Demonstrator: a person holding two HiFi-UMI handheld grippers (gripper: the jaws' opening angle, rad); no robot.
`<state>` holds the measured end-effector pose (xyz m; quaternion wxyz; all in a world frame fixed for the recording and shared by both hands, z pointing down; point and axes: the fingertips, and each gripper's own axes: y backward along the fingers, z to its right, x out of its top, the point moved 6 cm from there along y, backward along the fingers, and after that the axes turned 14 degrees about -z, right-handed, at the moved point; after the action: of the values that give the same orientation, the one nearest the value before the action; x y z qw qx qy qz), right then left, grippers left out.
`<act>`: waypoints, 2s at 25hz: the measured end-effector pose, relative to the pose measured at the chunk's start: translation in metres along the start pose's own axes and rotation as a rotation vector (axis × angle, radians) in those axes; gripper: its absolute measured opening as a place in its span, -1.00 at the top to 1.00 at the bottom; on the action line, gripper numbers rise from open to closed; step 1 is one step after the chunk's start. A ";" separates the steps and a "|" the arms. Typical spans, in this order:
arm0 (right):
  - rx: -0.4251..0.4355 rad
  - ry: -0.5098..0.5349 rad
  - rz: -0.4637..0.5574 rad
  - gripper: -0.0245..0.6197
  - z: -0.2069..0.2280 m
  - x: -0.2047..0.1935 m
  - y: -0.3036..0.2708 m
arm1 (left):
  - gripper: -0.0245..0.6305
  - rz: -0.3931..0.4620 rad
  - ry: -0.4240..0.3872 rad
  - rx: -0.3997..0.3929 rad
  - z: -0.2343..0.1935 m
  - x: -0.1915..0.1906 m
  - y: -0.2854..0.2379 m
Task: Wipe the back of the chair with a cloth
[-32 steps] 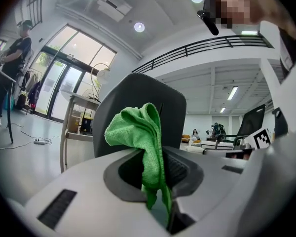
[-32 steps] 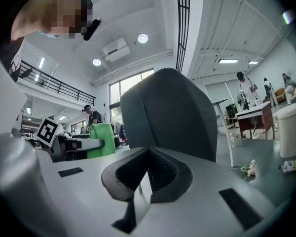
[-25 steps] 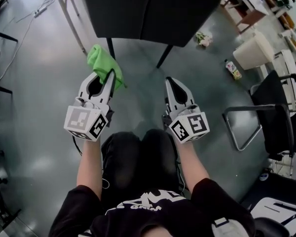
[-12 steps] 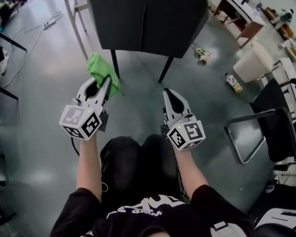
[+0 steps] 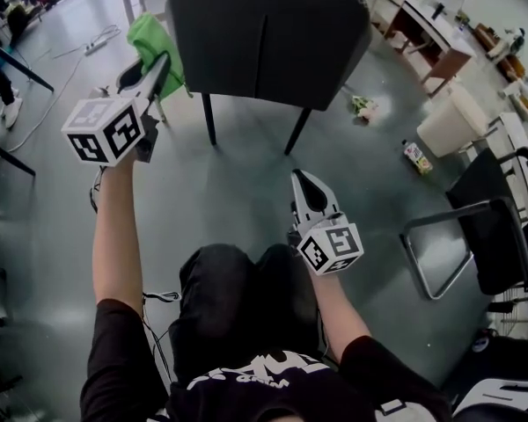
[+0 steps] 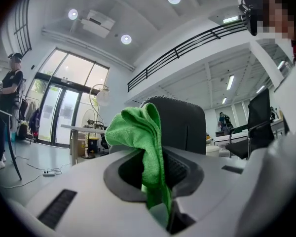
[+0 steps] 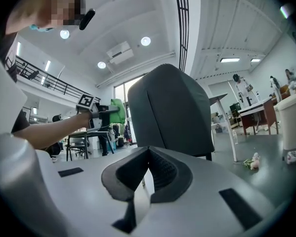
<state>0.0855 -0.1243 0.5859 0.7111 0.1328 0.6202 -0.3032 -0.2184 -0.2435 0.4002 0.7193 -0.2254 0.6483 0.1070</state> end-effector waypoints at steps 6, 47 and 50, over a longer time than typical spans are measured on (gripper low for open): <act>-0.010 -0.011 -0.014 0.93 0.003 -0.008 0.004 | 0.73 -0.005 -0.012 -0.023 -0.001 0.016 -0.026; -0.106 -0.019 -0.052 0.93 0.025 -0.026 0.022 | 0.73 -0.004 -0.179 -0.407 0.199 -0.029 -0.129; -0.097 -0.015 -0.058 0.93 0.023 -0.028 0.018 | 0.73 -0.018 -0.164 -0.323 0.160 -0.048 -0.116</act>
<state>0.1132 -0.1157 0.6143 0.7123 0.0776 0.6325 -0.2943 -0.0313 -0.2645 0.4785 0.7250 -0.3344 0.5599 0.2215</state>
